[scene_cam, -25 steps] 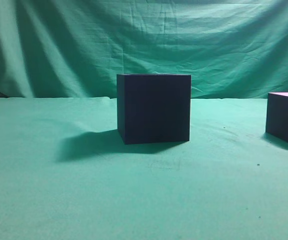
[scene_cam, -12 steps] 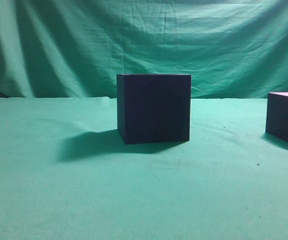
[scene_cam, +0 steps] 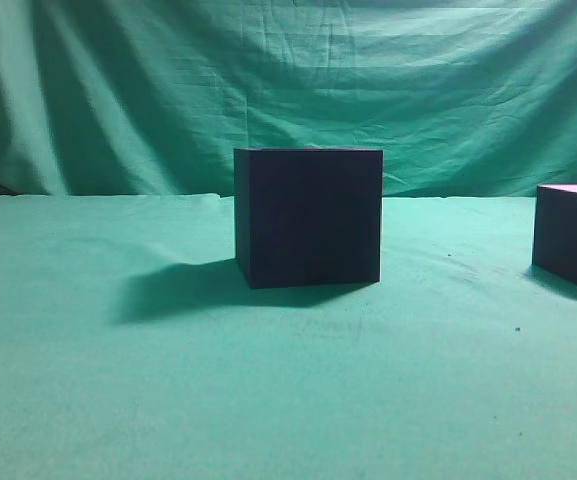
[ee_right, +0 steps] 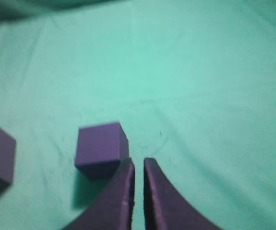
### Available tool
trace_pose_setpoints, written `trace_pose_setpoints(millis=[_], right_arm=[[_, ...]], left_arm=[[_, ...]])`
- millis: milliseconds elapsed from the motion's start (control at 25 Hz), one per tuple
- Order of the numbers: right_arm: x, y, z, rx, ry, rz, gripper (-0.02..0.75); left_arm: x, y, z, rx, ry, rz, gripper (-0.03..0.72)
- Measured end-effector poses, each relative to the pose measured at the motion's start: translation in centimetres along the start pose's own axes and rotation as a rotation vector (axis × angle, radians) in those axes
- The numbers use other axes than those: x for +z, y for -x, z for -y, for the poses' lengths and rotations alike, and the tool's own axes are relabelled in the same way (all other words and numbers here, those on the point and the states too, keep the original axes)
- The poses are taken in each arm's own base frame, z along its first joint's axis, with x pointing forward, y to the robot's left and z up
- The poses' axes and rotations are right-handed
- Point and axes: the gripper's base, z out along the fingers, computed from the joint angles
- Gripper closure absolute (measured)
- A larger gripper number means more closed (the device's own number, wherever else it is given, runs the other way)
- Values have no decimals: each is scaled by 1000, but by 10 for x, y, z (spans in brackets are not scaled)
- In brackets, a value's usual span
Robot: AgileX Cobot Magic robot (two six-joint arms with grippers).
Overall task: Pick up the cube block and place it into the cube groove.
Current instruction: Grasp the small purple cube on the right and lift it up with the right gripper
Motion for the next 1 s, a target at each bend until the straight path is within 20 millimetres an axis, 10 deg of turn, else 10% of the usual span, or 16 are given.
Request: trace_pose_setpoints(millis=[680, 1000], right_arm=[[119, 56, -68, -366, 74, -745, 689], [174, 43, -72, -352, 32, -843, 241]], left_arm=[[0, 0, 0, 0, 0, 0, 688], [0, 0, 0, 0, 0, 0, 688]])
